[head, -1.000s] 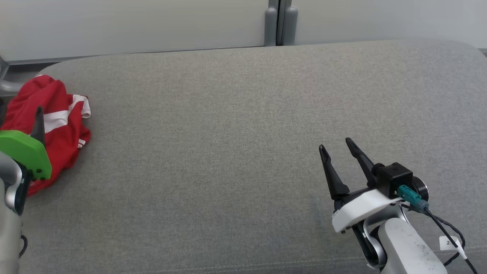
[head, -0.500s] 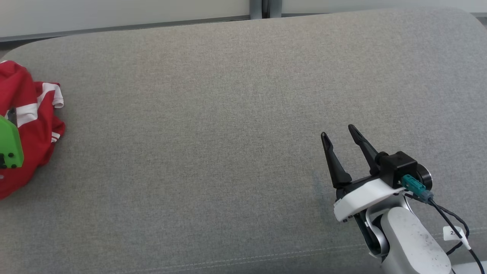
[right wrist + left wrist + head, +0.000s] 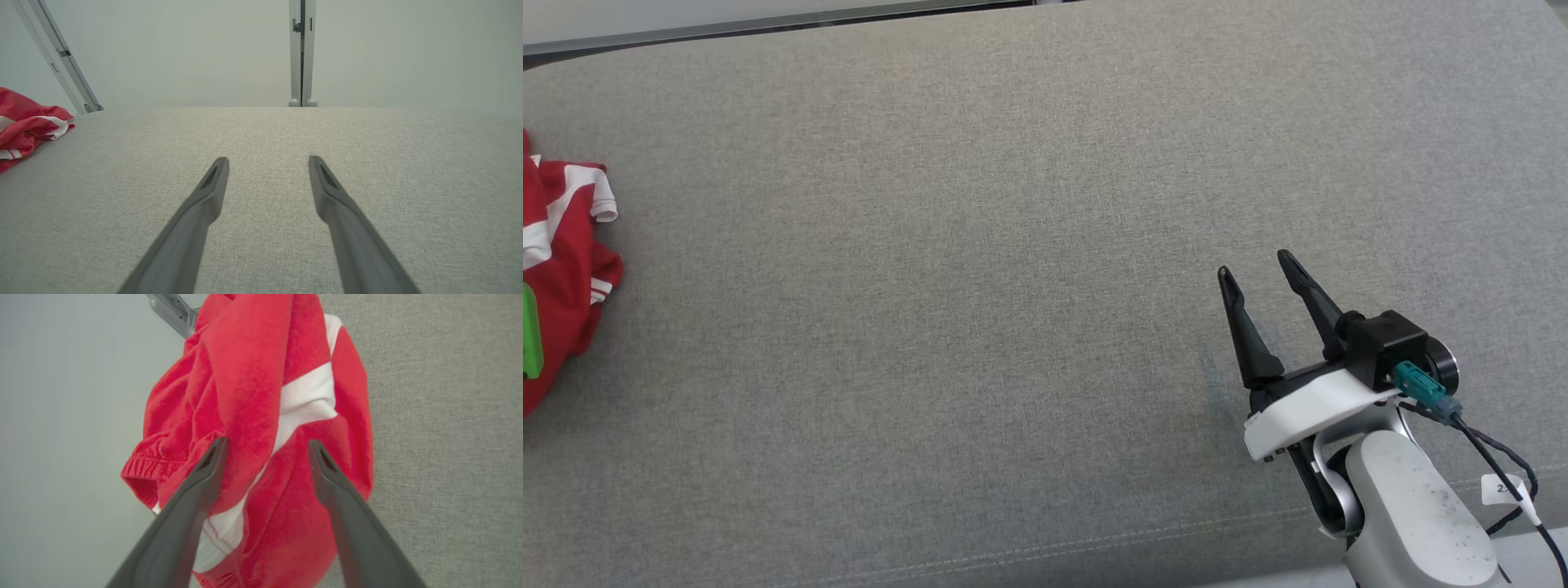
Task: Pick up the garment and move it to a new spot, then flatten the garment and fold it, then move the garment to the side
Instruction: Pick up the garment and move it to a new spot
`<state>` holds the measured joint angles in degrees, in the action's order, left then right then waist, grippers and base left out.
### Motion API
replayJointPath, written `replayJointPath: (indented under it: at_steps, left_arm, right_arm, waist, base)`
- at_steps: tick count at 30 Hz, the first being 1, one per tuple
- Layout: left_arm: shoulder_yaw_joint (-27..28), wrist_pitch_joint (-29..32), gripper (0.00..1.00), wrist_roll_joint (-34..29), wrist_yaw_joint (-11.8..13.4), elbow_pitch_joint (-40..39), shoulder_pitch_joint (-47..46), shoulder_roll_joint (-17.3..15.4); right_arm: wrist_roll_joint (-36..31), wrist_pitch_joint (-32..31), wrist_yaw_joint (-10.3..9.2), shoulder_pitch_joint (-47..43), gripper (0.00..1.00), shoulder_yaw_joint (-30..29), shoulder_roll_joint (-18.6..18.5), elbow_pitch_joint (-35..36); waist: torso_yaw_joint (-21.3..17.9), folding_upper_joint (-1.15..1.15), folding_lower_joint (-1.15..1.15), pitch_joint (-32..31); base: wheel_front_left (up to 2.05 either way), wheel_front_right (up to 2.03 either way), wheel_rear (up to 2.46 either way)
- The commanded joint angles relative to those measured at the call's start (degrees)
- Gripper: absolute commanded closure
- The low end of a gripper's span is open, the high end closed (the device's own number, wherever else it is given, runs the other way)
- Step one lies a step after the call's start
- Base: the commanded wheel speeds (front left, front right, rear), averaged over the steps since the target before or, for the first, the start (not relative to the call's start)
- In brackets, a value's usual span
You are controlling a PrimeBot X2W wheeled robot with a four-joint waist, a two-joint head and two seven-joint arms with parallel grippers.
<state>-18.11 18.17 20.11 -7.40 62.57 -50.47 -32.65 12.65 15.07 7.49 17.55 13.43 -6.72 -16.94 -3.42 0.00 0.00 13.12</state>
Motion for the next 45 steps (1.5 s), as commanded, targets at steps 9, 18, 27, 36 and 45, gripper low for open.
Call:
replayJointPath:
  at_steps: [9,18,27,36,45]
  left_arm:
    - [-1.42,-5.8,1.0,-0.87,0.62,1.81,-1.07,-0.34]
    - [-2.26,-15.14,1.0,0.18,0.11,-0.73,-2.75,1.14]
    - [-5.87,-20.21,1.0,1.18,-0.04,-5.99,-4.62,2.7]
    - [-12.88,-20.28,1.0,6.81,-0.07,-15.85,-5.81,3.68]
    - [-18.87,-19.22,1.0,9.76,-0.08,-25.11,-5.32,4.09]
  right_arm:
    - [-0.5,0.25,0.0,0.79,0.0,0.09,-0.01,-0.43]
    - [0.17,0.25,0.0,0.33,0.0,0.1,0.3,-1.22]
    - [1.38,0.25,0.0,-0.49,0.0,0.27,0.9,-2.2]
    - [2.47,0.25,0.0,-0.65,0.0,0.7,1.52,-2.37]
    - [2.47,0.25,0.0,-0.28,0.0,-0.46,2.13,-2.06]
  waist:
    - [0.63,0.0,0.0,-0.26]
    - [1.19,0.0,0.0,-2.56]
    - [1.18,0.0,0.0,-5.52]
    - [-1.31,0.0,0.0,-6.64]
    - [-5.97,0.0,0.0,-6.15]
  base:
    - [0.0,0.0,0.0]
    - [0.0,0.0,0.0]
    - [0.0,0.0,0.0]
    - [0.0,0.0,0.0]
    - [0.0,0.0,0.0]
